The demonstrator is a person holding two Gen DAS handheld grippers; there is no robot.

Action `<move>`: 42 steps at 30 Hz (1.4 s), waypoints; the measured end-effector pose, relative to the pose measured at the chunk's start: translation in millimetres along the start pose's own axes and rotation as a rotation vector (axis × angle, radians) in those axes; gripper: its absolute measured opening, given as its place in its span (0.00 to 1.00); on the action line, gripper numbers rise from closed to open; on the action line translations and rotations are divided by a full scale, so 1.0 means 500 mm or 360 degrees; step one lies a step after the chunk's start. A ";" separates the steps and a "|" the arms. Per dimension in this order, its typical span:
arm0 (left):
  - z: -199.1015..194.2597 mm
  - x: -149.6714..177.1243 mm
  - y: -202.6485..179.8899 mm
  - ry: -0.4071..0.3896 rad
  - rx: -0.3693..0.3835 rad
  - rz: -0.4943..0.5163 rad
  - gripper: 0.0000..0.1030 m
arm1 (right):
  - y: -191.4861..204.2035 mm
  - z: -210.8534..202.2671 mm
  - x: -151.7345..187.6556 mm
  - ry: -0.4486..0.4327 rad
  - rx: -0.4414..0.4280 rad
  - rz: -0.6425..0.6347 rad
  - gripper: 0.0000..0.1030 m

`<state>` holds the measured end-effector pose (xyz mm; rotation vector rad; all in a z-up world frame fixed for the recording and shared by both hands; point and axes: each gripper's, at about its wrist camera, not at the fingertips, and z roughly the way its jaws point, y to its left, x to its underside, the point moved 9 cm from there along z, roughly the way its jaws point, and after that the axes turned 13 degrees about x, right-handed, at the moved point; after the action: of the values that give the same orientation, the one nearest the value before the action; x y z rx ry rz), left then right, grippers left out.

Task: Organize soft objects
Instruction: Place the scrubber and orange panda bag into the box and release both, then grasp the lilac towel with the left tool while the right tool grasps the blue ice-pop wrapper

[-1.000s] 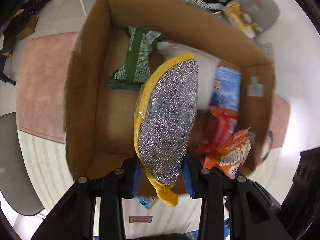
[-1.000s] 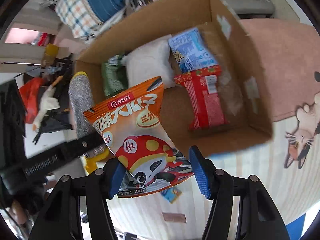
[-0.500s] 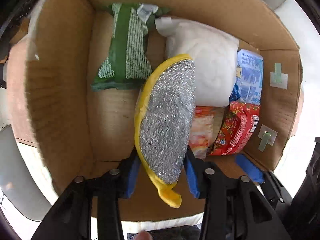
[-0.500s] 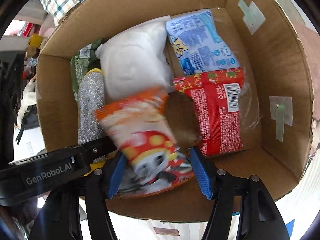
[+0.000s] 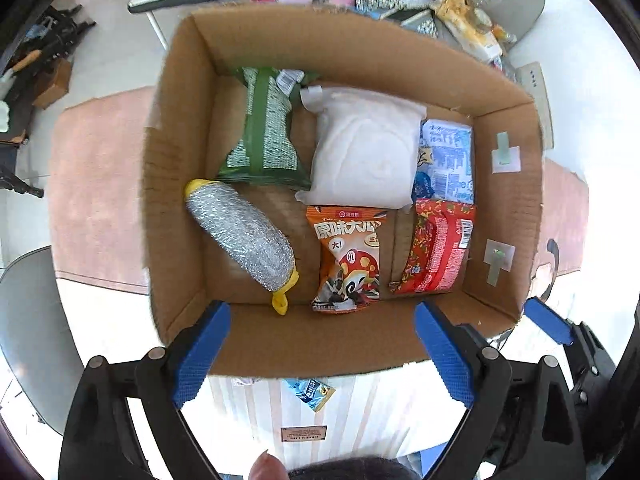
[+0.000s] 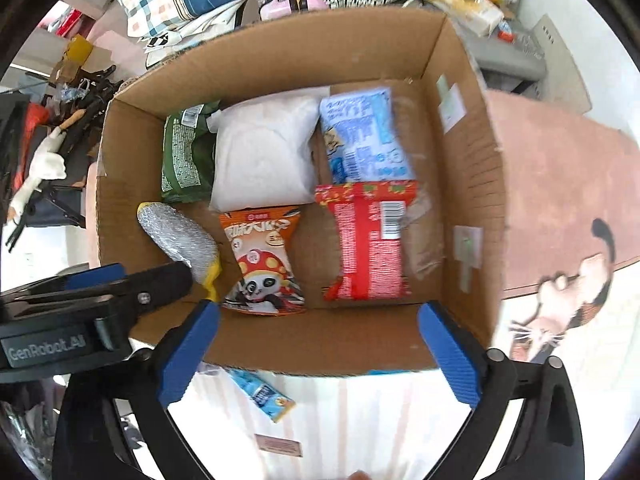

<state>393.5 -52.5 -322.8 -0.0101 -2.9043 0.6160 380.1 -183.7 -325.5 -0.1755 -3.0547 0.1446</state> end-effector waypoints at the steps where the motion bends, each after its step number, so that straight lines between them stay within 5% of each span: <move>1: -0.008 0.005 -0.002 -0.0032 -0.0013 0.0005 0.92 | -0.009 -0.008 0.004 -0.0020 0.0027 -0.0012 1.00; 8: -0.100 0.044 -0.003 -0.0333 -0.0158 0.0093 0.93 | -0.035 -0.060 0.036 -0.0140 0.0090 -0.0040 1.00; 19: -0.164 0.130 0.026 -0.0528 -0.0261 0.0156 0.93 | -0.015 -0.121 0.103 -0.0292 0.0051 -0.0058 1.00; 24: -0.142 0.222 0.154 -0.0580 -0.0439 -0.0019 0.93 | 0.071 -0.039 0.216 -0.0147 -0.0073 -0.0266 1.00; 29: -0.060 0.309 0.310 -0.0436 -0.0526 -0.0259 0.93 | 0.182 0.092 0.293 -0.0024 -0.0062 -0.0426 0.99; 35: 0.000 0.340 0.403 -0.0341 -0.0510 -0.0353 0.93 | 0.272 0.206 0.308 0.0037 0.0053 -0.0547 0.81; 37: 0.012 0.333 0.403 -0.0341 -0.0457 -0.0344 0.93 | 0.285 0.225 0.314 0.0055 0.0078 -0.0578 0.70; 39: 0.021 0.320 0.390 -0.0347 -0.0408 -0.0311 0.93 | 0.284 0.229 0.322 0.0032 0.0133 -0.0596 0.45; 42: 0.042 0.297 0.357 -0.0319 -0.0333 -0.0249 0.93 | 0.266 0.225 0.339 0.0033 0.0108 -0.0558 0.31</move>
<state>238.3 108.5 -389.0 0.2642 -3.1089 0.3012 217.3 -42.2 -437.7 0.3580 -2.9939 0.2196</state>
